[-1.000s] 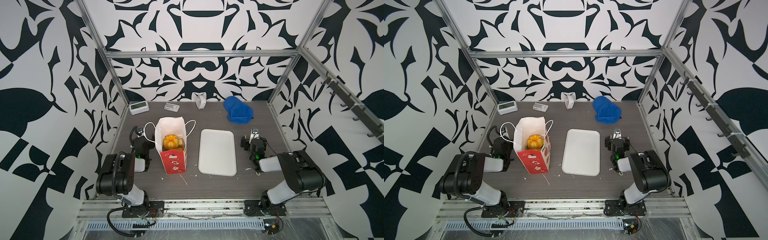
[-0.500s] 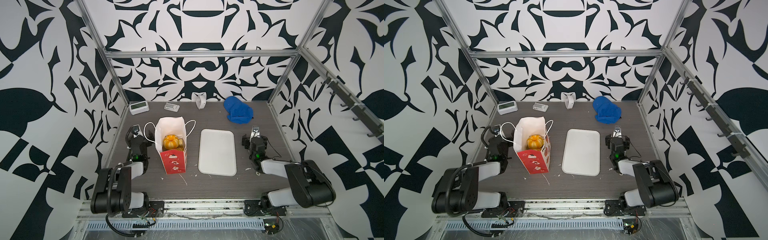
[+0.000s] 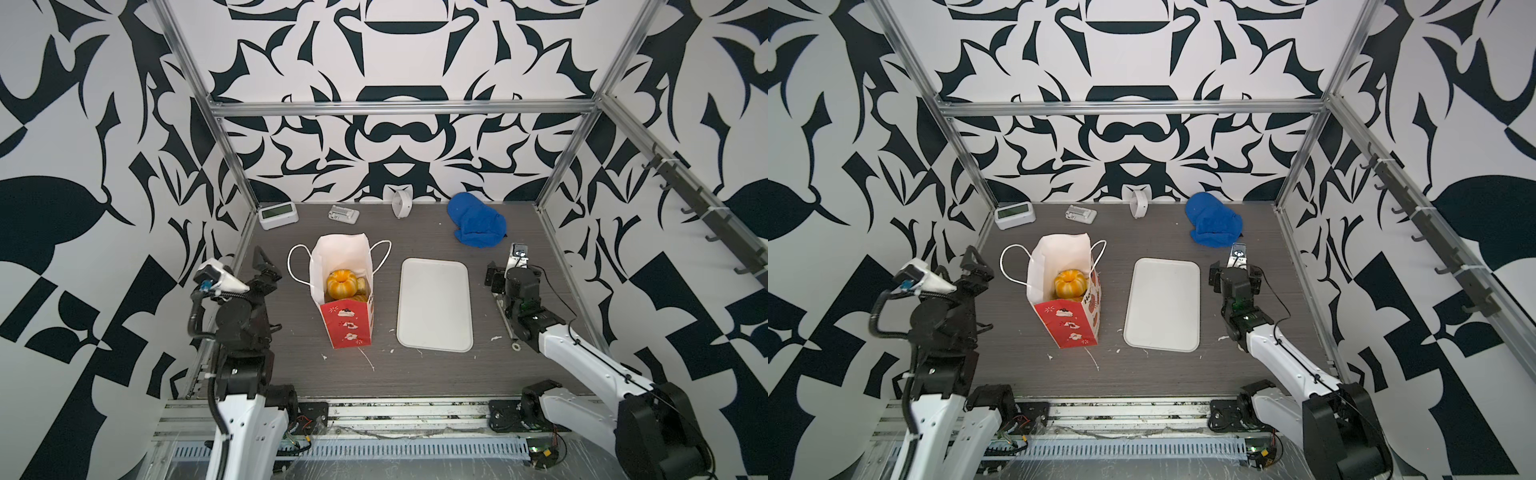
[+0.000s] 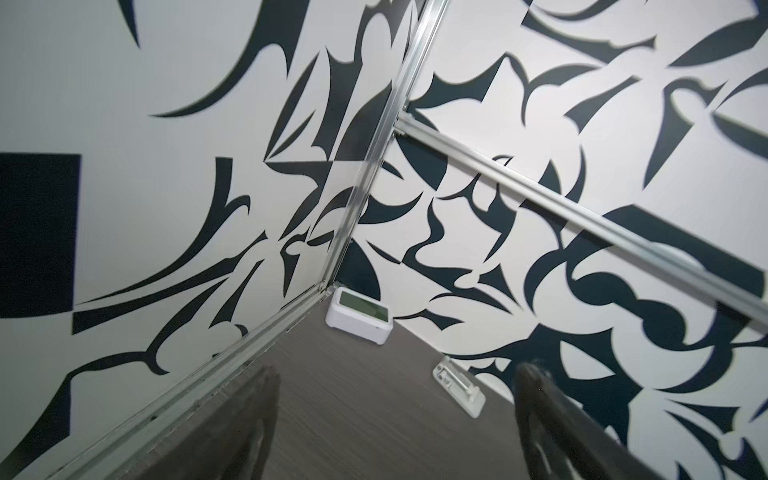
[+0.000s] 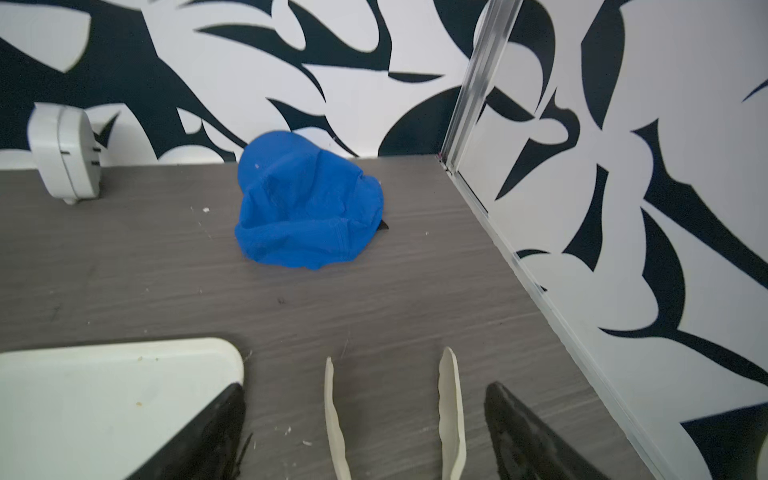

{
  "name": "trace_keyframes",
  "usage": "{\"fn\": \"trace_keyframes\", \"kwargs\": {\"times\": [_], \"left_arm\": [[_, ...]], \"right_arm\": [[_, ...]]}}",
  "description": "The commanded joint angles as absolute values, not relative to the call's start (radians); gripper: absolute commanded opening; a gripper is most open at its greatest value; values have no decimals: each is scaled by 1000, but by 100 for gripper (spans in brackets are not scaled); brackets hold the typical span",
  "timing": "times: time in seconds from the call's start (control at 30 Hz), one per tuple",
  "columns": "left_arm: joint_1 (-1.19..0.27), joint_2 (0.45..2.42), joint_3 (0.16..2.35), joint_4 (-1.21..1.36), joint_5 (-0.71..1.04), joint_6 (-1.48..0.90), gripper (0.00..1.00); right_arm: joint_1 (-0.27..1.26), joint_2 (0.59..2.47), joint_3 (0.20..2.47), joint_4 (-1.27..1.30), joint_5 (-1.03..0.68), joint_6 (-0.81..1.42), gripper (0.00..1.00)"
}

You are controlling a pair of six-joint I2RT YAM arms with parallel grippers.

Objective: Take the fake bread out of the paper bag
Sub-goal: 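Grasp the paper bag's top edge with the left gripper while the right hovers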

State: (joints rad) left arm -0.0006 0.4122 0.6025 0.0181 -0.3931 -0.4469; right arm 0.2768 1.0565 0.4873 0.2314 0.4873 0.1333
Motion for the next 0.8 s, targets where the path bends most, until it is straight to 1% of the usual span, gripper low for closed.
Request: {"fn": "trace_keyframes", "kwargs": {"times": [0.0,0.07,0.17,0.27,0.37,0.57,0.77], "left_arm": [[-2,388,744,-260,-289,-546,90],[-2,424,838,-355,-169,-572,90],[-2,477,909,-421,37,-630,90],[-2,530,969,-518,192,-666,90],[-2,562,1006,-600,308,-685,90],[-2,567,956,-630,383,-686,90],[-2,584,887,-633,387,-671,86]], "right_arm": [[282,1036,543,138,466,160,92],[284,1035,546,140,448,164,92],[284,1050,551,139,432,171,92],[284,1064,551,136,408,184,92],[284,1078,551,135,400,196,92],[286,1118,553,151,381,212,92],[285,1143,552,158,369,222,92]]}}
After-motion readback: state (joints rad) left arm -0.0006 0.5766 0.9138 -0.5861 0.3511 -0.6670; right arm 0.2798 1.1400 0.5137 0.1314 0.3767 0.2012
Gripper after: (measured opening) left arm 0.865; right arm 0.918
